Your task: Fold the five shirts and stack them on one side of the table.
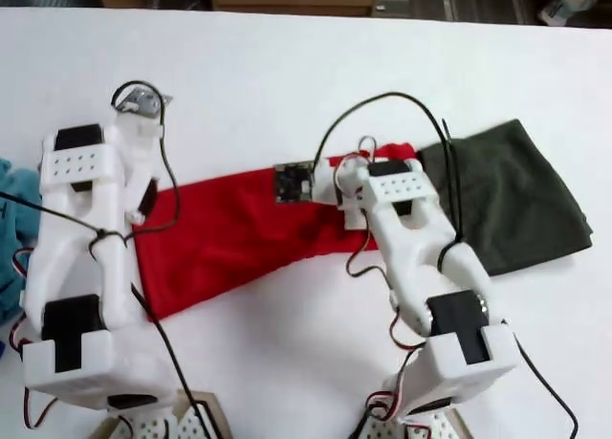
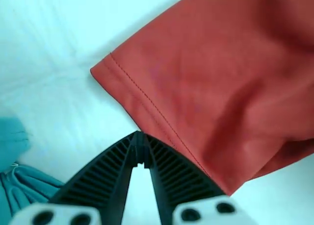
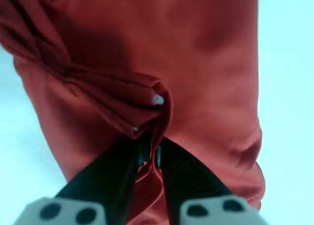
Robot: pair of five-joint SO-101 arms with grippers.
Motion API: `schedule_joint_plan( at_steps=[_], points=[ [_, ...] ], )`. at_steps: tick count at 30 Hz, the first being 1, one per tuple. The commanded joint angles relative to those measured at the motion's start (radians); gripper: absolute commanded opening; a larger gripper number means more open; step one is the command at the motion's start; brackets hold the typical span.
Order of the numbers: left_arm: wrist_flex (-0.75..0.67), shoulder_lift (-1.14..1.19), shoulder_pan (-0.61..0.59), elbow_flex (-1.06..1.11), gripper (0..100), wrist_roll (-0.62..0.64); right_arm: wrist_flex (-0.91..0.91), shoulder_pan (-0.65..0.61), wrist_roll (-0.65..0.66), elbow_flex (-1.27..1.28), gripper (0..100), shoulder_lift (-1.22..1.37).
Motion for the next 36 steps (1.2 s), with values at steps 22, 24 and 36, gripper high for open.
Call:
schedule_joint_plan(
  at_steps=[22, 24, 36],
  points=[
    [0.000, -0.025, -0.003, -0.018, 2, -0.006, 0.255, -0.085, -0.183, -0.213, 21.1, 0.010],
    [-0.009, -0.028, -0.003, 0.001, 2, -0.005, 0.262, -0.125, -0.183, -0.152, 21.1, 0.010],
    [-0.141, -0.031, -0.009, 0.154, 2, -0.002, 0.117, -0.199, -0.333, 0.060, 21.1, -0.001]
  ],
)
